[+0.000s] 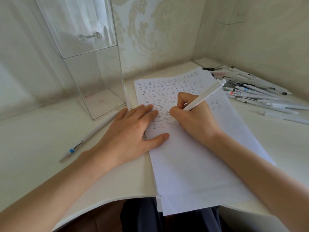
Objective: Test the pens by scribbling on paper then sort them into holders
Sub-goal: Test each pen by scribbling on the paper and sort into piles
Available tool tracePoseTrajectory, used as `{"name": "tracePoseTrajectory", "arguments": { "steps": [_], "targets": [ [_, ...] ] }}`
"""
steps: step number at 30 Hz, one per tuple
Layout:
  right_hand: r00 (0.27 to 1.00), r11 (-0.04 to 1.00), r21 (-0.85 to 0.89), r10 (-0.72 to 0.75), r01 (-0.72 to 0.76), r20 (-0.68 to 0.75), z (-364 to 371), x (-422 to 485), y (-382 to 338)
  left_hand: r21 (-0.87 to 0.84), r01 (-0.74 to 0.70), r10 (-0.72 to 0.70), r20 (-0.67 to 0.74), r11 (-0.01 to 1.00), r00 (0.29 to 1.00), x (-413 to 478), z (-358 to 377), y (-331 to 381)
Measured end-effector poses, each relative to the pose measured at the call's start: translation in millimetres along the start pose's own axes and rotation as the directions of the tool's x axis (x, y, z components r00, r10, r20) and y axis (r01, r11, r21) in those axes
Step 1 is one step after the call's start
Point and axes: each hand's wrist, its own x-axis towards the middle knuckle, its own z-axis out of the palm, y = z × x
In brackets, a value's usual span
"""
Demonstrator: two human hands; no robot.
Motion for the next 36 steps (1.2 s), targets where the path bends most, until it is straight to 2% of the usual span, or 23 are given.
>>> {"name": "tracePoseTrajectory", "arguments": {
  "steps": [15,20,25,29,34,36],
  "targets": [
    [0.996,1.0,0.023,0.007,-0.009,0.091,0.0,-3.6,-3.2,0.001,-0.004,0.004,-0.005,1.0,1.0,0.3,0.4,-0.5],
    [1.0,1.0,-0.005,0.006,-0.006,0.022,-0.7,-1.3,-1.3,-0.004,-0.001,0.001,-0.005,1.0,1.0,0.3,0.2,-0.8],
    [1.0,0.994,0.109,0.007,-0.008,0.008,-4.6,-3.9,-4.9,-0.007,-0.007,0.007,-0.015,1.0,1.0,0.0,0.0,-1.1],
    [0.996,0.989,0.13,-0.064,0.071,-0.054,-13.5,4.9,0.4,0.007,-0.012,0.012,-0.021,1.0,1.0,0.2,1.6,-2.6],
    [0.999,0.901,0.434,0.009,0.01,-0.043,-23.1,10.2,-2.1,-0.038,-0.051,0.049,-0.051,0.998,0.998,0.5,1.6,-5.3],
    [0.998,0.885,0.466,0.033,-0.008,-0.045,-21.4,10.0,-1.7,-0.058,-0.069,0.063,-0.091,0.996,0.994,-0.2,-0.1,-4.7]
  ]
}}
